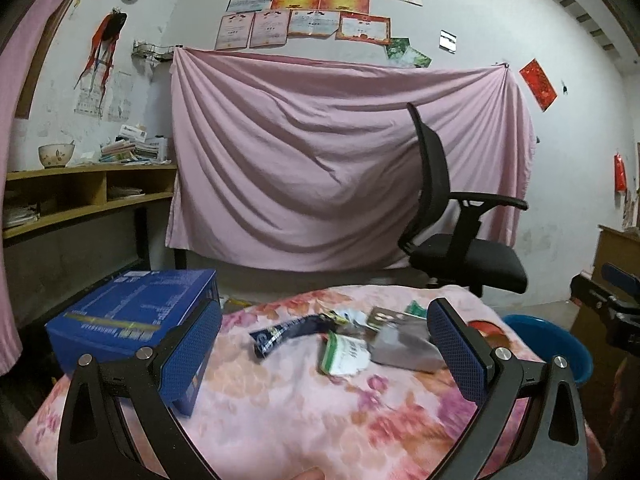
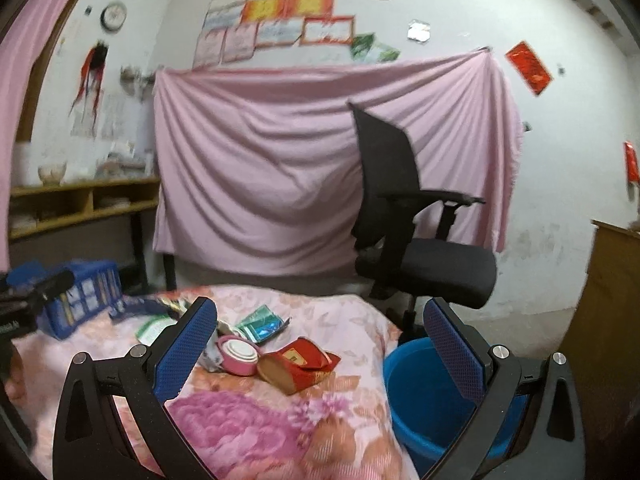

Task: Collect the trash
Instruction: 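Reach the right tool to the red paper cup and grasp it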

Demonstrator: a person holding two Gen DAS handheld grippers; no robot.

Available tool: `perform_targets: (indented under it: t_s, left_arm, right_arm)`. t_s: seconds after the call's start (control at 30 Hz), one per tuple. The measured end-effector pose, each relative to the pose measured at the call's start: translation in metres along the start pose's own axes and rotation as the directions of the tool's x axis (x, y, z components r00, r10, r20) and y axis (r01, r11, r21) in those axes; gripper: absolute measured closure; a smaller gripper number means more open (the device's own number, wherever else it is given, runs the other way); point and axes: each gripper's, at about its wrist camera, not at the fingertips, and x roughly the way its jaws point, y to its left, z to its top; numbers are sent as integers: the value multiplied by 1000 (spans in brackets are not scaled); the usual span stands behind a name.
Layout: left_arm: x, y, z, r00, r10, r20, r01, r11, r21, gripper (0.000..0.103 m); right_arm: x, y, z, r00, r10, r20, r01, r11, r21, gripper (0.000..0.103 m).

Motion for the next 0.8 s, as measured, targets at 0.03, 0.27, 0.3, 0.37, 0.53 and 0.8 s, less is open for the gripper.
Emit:
perform_targets:
  t_s: [0.03,0.27,0.3,0.37,0.53,0.8]
  left_arm:
    - [6,1,-1,1000,4,-2,-4,1000,6,2]
    - [48,2,-10,999,4,-51,-2,999,47,2]
    - [54,2,-11,998,-3,-70,7,999,46,2]
    - [66,2,-13,993,-14,-116,19,999,43,2]
    - [107,-5,-24,953,-13,-303,35,997,67,2]
    - [153,8,-41,868,-95,-487,77,995,-57,8]
  right_arm:
    - [12,-1,-1,1000,17,-24,-17,1000,-16,0]
    - [76,4,-17,964,148,-220,-184,971,-155,0]
    - [79,5,-20,957,162,-239,-207,962,-177,0]
    - [86,10,-23,947,164,-277,-228,949,-219,0]
    - [109,15,-38,914,132,-383,-239,939,-248,0]
    - [138,14,-49,864,74,-497,-211,951,-225,0]
